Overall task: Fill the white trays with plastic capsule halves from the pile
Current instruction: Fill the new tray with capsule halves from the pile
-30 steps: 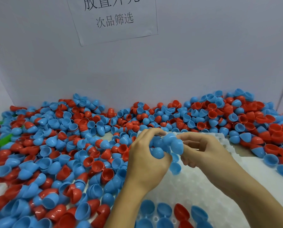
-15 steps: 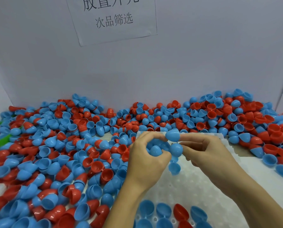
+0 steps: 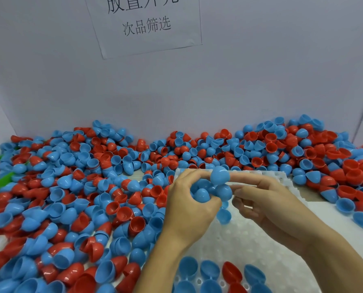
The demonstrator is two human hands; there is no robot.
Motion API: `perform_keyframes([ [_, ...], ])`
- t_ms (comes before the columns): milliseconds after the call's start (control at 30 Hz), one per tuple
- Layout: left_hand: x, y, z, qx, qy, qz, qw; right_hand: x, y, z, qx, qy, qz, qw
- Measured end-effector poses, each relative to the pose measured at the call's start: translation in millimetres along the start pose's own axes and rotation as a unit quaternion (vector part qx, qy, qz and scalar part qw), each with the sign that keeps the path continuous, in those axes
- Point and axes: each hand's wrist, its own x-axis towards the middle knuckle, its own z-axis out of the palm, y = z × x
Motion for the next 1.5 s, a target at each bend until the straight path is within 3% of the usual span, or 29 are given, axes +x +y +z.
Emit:
perform_keyframes([
  [100, 0, -1, 0, -0.003, 0.011, 0.002, 1.0, 0, 0, -2, 0.031, 0.004, -0.006, 0.999],
  [333, 0, -1, -1, -0.032, 0.025, -0.028, 0.999, 5, 7, -12, 0.108, 0.091, 0.012, 0.99],
  [667, -1, 3, -3, -0.102, 0.034, -0.066, 0.992, -9, -7, -19, 0.078, 0.13, 0.035, 0.988],
  [833, -1, 5, -3, -0.134, 0.035, -0.055, 0.989, -22, -23, -17, -0.193, 0.15, 0.026, 0.969],
  [1067, -2, 4, -1, -0.197, 0.026, -0.063, 0.978, -51, -39, -13, -0.495, 0.035, 0.059, 0.866],
  [1333, -2, 4, 1, -0.203, 0.025, -0.082, 0.975, -78, -11, -3, -0.596, -0.009, 0.148, 0.789],
  [1500, -1, 2, 1, -0.209, 0.022, -0.09, 0.974, -77, -2, -2, -0.61, -0.016, 0.159, 0.776],
])
